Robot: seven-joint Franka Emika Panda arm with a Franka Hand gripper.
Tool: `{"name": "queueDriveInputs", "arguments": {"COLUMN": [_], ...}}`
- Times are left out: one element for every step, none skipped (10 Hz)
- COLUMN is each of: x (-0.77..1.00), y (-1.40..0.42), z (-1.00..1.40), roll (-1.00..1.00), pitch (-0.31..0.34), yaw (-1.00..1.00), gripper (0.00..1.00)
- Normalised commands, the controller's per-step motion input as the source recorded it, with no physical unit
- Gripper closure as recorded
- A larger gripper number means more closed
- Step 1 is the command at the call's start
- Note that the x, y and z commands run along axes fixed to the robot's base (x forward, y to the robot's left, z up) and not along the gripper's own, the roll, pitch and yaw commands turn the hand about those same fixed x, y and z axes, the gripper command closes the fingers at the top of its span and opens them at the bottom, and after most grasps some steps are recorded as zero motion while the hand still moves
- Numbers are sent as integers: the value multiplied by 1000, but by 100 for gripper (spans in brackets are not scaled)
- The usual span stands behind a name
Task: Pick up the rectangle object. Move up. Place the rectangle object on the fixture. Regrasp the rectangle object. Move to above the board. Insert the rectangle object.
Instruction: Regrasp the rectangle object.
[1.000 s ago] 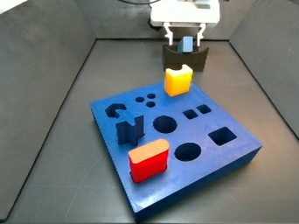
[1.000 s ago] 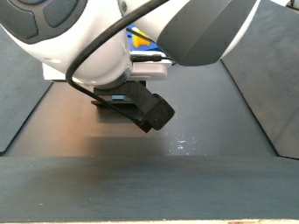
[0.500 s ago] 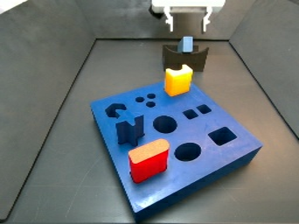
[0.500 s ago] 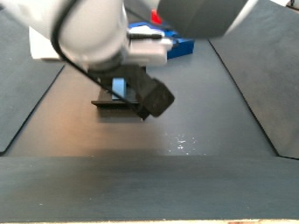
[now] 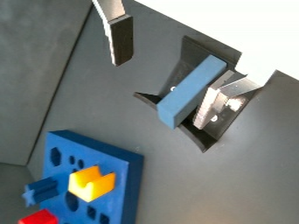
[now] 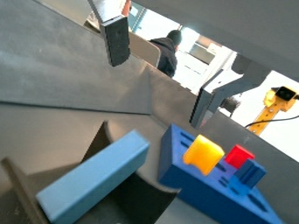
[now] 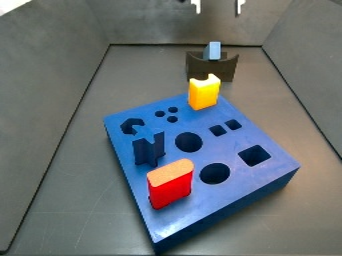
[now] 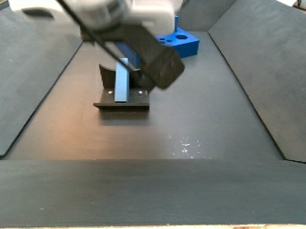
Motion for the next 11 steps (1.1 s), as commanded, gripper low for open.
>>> {"name": "queueDriveInputs", "arguments": {"x": [-95, -87, -107, -134, -112, -67, -53, -49, -53, -50, -46], "y": [-1000, -1000, -1000, -933, -792, -586, -472, -169, -66, -29, -45], "z": [660, 584, 554, 391, 213, 94, 65, 30, 29, 28, 18], "roll": [1000, 1000, 1000, 1000, 1000, 1000, 1000, 1000, 1000, 1000, 1000], "pitch": [72, 70, 62, 52, 47, 46, 45, 40, 38, 35, 32], "yaw": [32, 31, 30, 30, 29, 29, 29, 29, 29, 29, 29], "gripper": [0, 0, 0, 0, 0, 0, 0, 0, 0, 0, 0]}}
